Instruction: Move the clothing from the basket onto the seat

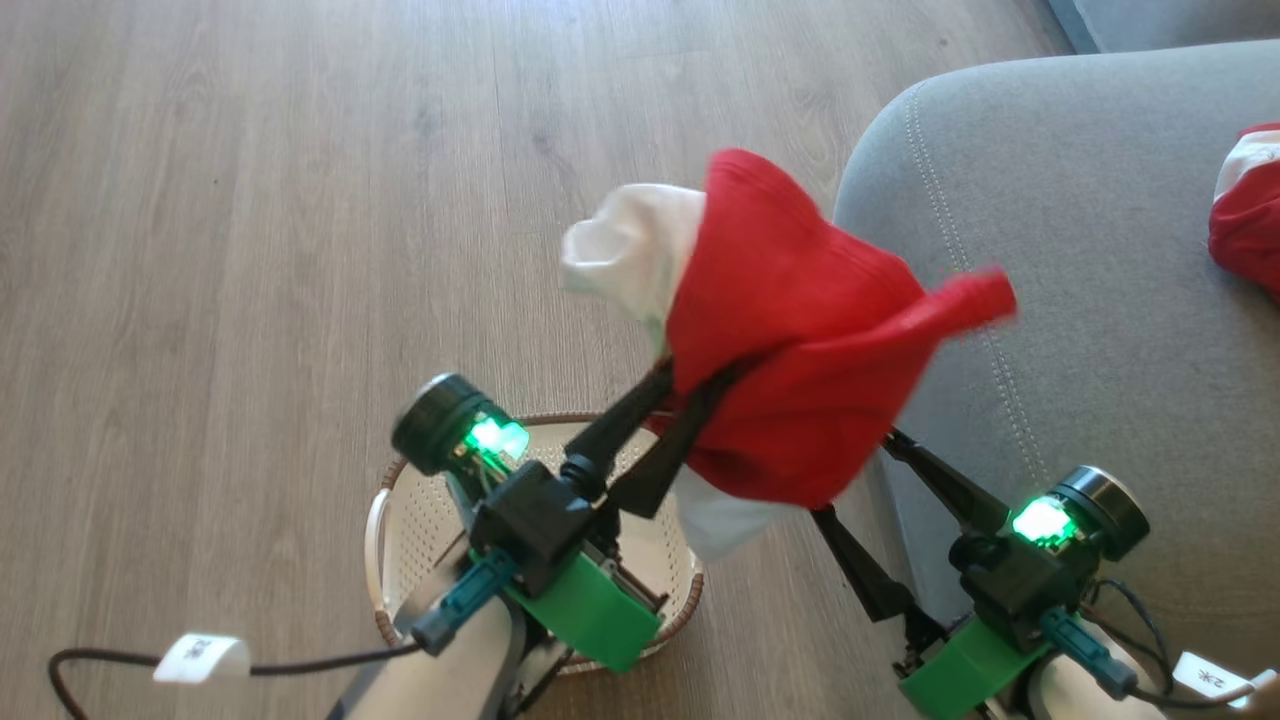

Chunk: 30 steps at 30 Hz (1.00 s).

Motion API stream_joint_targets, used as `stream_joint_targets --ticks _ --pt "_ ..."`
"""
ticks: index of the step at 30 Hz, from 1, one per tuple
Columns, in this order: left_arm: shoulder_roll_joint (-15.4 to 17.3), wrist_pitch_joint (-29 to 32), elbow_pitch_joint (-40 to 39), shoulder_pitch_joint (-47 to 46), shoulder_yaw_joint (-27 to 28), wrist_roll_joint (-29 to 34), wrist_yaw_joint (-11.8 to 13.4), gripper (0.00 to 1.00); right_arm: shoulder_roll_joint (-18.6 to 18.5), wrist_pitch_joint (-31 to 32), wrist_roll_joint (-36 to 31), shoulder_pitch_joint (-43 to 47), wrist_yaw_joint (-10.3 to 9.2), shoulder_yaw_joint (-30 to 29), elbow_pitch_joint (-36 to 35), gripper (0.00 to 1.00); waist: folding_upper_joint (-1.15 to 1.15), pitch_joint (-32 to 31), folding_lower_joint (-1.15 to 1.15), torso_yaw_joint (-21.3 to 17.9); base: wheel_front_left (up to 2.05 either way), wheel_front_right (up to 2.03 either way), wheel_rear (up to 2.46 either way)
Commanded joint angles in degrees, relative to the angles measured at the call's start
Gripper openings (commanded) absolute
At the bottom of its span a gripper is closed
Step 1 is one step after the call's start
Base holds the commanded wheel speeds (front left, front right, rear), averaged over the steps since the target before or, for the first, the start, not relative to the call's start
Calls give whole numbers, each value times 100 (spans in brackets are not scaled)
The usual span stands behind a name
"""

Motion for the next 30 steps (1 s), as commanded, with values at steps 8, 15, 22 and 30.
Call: stream_joint_targets --ticks 8,15,22,30 --pt "-35 -55 -265 -155 -70 0 -25 0 -132 -37 -149 -458 -2 131 1 100 0 61 0 39 0 0 0" --pt "-35 -55 -185 -194 -386 -19 -49 0 -57 -37 -217 -789 -2 394 193 100 0 83 0 91 0 0 0" --pt "-35 -55 -118 -224 -554 -58 -56 0 79 -37 -236 -898 -2 436 341 0 0 43 0 187 0 0 0" --pt "-35 -55 -83 -213 -582 -69 -58 0 237 -37 -149 -843 -2 248 237 0 0 36 0 250 0 0 0"
